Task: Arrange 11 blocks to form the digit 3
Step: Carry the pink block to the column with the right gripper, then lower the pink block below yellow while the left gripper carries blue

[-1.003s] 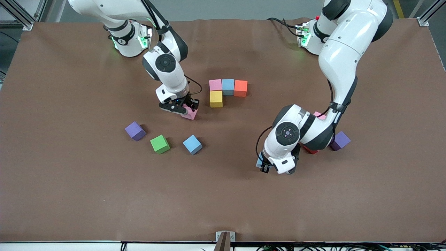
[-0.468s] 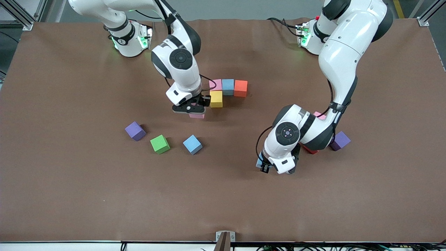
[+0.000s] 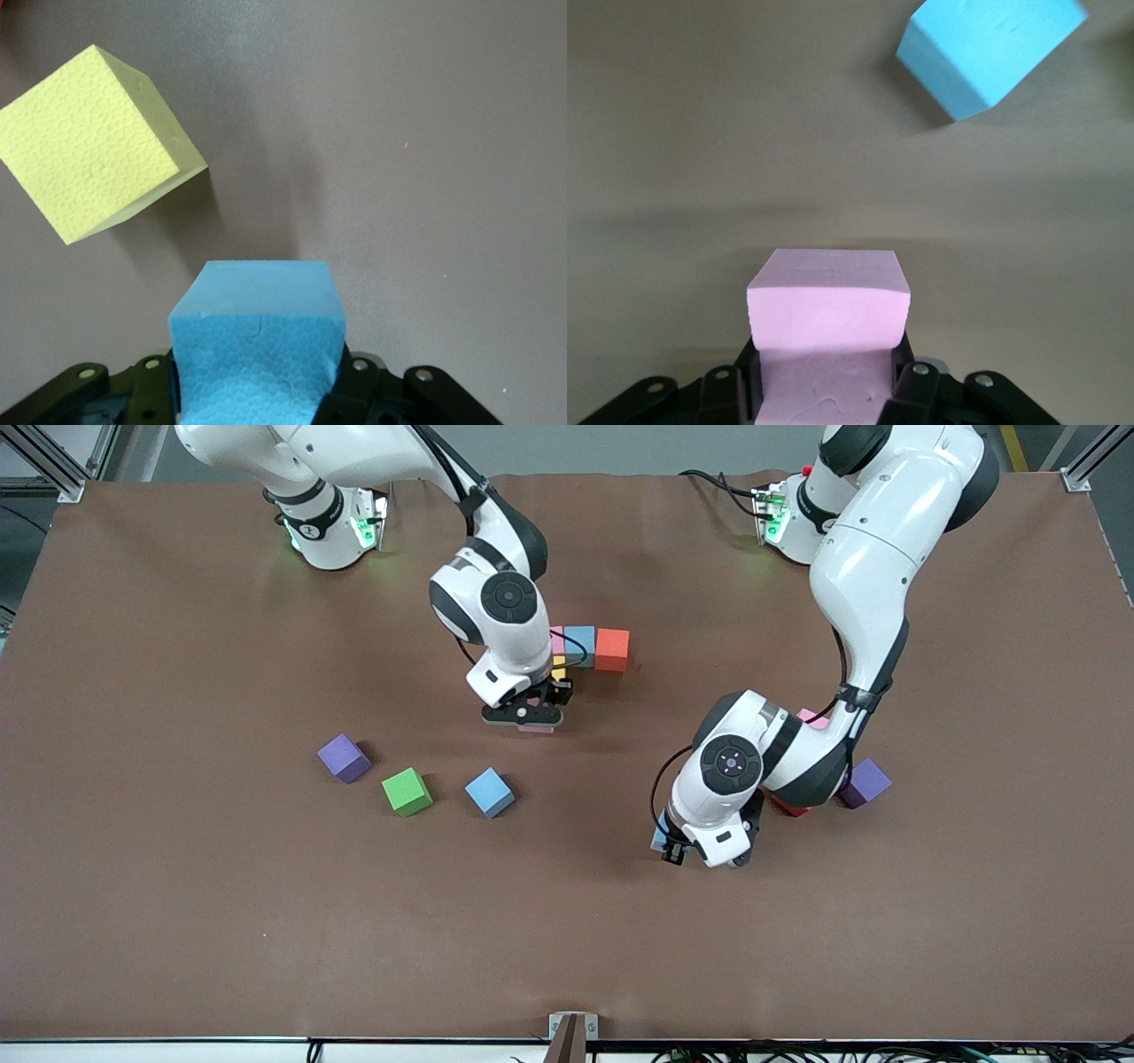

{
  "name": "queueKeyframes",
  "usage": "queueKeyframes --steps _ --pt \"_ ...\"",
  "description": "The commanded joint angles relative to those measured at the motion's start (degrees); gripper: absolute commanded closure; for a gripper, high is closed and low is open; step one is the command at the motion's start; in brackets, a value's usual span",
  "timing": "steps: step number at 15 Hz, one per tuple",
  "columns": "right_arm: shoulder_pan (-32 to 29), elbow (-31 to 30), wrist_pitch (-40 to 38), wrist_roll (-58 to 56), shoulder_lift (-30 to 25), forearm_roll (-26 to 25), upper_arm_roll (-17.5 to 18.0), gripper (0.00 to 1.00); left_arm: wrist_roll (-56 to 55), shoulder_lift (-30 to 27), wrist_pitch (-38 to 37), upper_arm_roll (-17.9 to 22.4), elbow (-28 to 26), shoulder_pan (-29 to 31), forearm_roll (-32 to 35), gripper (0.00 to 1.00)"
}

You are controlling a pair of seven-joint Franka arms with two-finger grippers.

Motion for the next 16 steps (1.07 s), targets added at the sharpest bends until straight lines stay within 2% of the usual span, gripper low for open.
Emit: queueKeyframes --steps 1,5,9,16 --pt "0.89 1.58 -0.18 1.0 1.02 0.0 -0.32 0.83 0.08 -1.22 -0.82 0.21 -0.66 -0.13 -0.72 0.51" --pt "1.68 1.14 0.52 1.0 1.63 0.0 -0.32 0.83 -0.01 -1.22 -0.82 0.21 -0.66 -0.48 -0.46 0.51" --pt "2.3 -1.23 4.46 1.27 2.16 0.0 -0.41 0.83 -1.49 -1.22 -2.57 -0.4 -0.66 -1.88 -1.16 0.51" --pt "2.38 -1.76 4.83 1.27 3.22 0.0 -0.5 0.83 -6.6 -1.22 -4.6 -0.4 -0.84 -3.82 -0.73 0.51"
